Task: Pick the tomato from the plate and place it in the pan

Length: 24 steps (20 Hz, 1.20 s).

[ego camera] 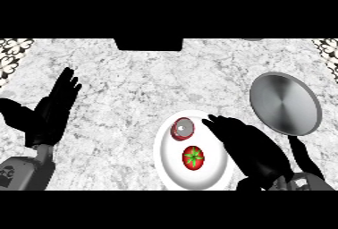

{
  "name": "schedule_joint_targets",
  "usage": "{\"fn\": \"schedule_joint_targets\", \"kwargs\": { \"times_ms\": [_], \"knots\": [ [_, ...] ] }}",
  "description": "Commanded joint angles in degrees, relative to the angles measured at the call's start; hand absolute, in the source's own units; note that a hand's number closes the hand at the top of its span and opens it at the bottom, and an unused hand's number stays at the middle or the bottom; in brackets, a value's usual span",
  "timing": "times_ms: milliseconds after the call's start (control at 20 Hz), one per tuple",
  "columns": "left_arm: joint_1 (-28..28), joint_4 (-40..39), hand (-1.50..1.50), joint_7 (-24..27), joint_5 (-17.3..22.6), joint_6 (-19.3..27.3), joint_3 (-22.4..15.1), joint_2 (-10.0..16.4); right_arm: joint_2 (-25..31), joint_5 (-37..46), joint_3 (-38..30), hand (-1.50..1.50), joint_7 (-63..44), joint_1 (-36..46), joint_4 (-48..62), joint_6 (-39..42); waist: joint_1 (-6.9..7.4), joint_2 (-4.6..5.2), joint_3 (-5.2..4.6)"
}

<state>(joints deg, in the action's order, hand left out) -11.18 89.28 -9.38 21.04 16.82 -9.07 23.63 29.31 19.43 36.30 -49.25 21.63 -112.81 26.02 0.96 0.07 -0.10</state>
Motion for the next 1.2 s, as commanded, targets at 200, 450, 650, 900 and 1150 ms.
{"fn": "schedule_joint_targets", "kwargs": {
  "times_ms": [200, 450, 650, 900, 1150],
  "knots": [
    [-0.76, -3.87, 0.0, 0.9, 0.39, -3.65, 3.94, 0.15, -4.52, 3.45, 5.2, -1.5, -7.0, 3.18, 1.67, 8.87, -0.86, -0.06, 0.05],
    [1.72, -1.6, 0.0, 1.87, -1.78, -2.36, 2.35, -1.72, -5.07, 7.43, 7.9, -1.5, -12.78, 3.24, -1.88, 10.87, -1.0, -0.27, 0.06],
    [2.85, 0.38, 0.0, 0.96, -3.06, -2.31, 2.08, -2.23, -15.54, 10.68, 10.23, -1.5, -16.43, 6.93, 3.71, 10.16, -0.63, -0.19, 0.05],
    [2.55, 0.09, 0.0, 0.85, -3.41, -3.26, 3.07, -3.68, -17.55, 13.74, 9.22, -1.5, -13.22, 5.53, 6.8, 11.46, -0.88, -0.11, 0.07],
    [3.18, 0.79, 0.0, 0.34, -2.2, -5.57, 5.3, -1.93, -20.86, 15.98, 8.62, -1.5, -13.57, 6.4, 13.44, 12.27, -0.74, -0.13, 0.06]
  ]
}}
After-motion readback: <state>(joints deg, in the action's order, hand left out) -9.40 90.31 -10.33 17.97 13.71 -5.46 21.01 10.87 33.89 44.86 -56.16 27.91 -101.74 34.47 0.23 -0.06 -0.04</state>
